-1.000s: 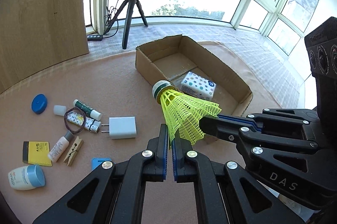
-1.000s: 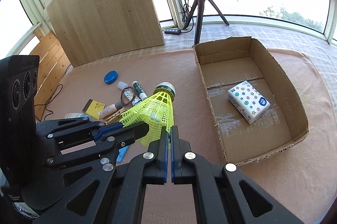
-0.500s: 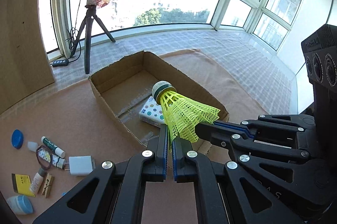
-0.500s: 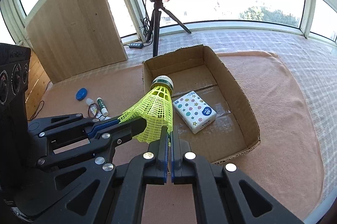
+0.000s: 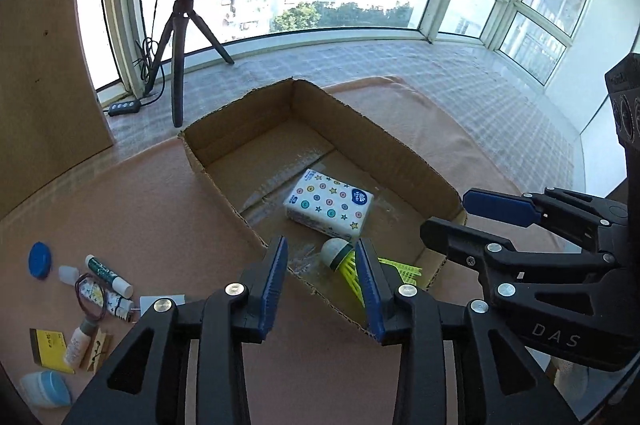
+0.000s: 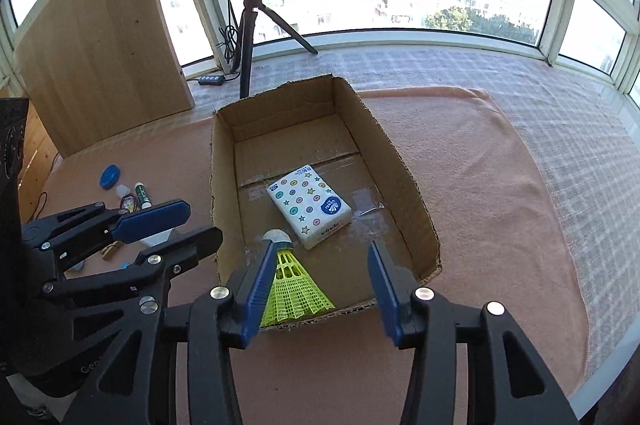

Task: Organize objects
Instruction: 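Carry the shuttlecock into the cardboard box and release it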

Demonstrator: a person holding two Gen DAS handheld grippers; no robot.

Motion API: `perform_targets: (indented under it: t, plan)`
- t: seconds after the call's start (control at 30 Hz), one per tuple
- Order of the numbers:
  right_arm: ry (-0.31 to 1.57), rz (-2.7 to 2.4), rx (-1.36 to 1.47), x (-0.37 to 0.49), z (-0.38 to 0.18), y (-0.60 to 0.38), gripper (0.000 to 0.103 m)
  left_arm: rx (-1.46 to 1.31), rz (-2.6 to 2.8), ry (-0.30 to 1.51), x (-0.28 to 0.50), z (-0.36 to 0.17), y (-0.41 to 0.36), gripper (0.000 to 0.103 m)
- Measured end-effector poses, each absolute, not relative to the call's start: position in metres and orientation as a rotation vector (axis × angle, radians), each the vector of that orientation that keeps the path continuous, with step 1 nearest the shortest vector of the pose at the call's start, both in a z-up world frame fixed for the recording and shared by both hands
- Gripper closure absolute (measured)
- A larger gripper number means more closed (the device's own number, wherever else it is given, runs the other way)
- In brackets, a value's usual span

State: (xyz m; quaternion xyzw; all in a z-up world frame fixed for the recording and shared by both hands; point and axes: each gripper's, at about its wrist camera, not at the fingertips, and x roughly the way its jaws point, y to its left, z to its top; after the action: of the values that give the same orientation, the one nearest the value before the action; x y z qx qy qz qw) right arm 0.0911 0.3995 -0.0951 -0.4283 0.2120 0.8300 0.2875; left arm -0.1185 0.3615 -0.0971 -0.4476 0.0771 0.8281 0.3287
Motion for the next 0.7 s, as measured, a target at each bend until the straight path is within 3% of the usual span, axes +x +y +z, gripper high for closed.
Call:
perform_targets:
  t: [0.37, 0.7]
  plan:
    - [0.581, 2.29, -1.145, 0.067, -0.088, 0.371, 0.058, -1.196, 2.223, 0.166, -0.128, -0.095, 0.302, 0.058]
    - [0.656, 2.382, -1.202, 0.034, -0.097, 0.327, 0.058, -1.336, 2.344, 0.088, -0.153, -0.117, 0.188, 0.058]
